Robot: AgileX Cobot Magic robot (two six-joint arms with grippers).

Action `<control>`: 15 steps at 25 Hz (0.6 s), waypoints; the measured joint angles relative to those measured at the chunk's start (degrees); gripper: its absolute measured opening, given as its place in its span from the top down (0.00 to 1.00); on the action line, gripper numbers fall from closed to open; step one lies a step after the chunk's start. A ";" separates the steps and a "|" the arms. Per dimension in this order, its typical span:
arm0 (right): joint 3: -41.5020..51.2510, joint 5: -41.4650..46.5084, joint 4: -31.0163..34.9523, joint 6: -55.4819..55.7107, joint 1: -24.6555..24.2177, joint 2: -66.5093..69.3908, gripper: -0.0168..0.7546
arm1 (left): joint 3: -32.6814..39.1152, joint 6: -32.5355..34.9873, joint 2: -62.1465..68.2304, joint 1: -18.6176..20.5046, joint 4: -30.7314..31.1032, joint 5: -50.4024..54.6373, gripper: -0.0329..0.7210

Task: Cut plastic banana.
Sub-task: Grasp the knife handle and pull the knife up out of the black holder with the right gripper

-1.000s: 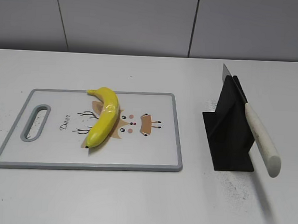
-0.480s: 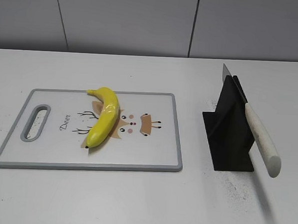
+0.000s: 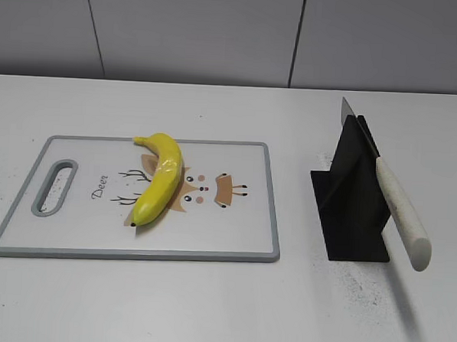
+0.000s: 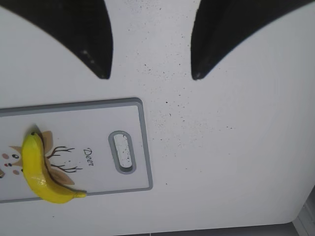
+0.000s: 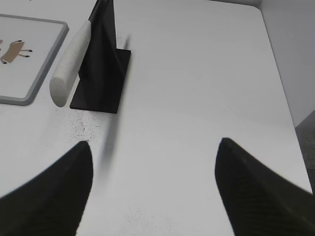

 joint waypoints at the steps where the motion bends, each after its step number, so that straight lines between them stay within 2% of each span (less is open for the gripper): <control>1: 0.00 0.00 0.00 0.00 0.00 0.00 0.22 | 0.00 0.00 0.00 0.00 0.00 0.00 0.30; 11: 0.00 -0.04 -0.52 0.00 0.00 0.00 0.22 | 0.00 0.00 0.00 0.00 0.00 0.00 0.31; 15: -1.64 0.13 -0.52 0.74 0.00 3.85 0.22 | 0.00 0.00 0.00 0.00 0.00 0.00 0.31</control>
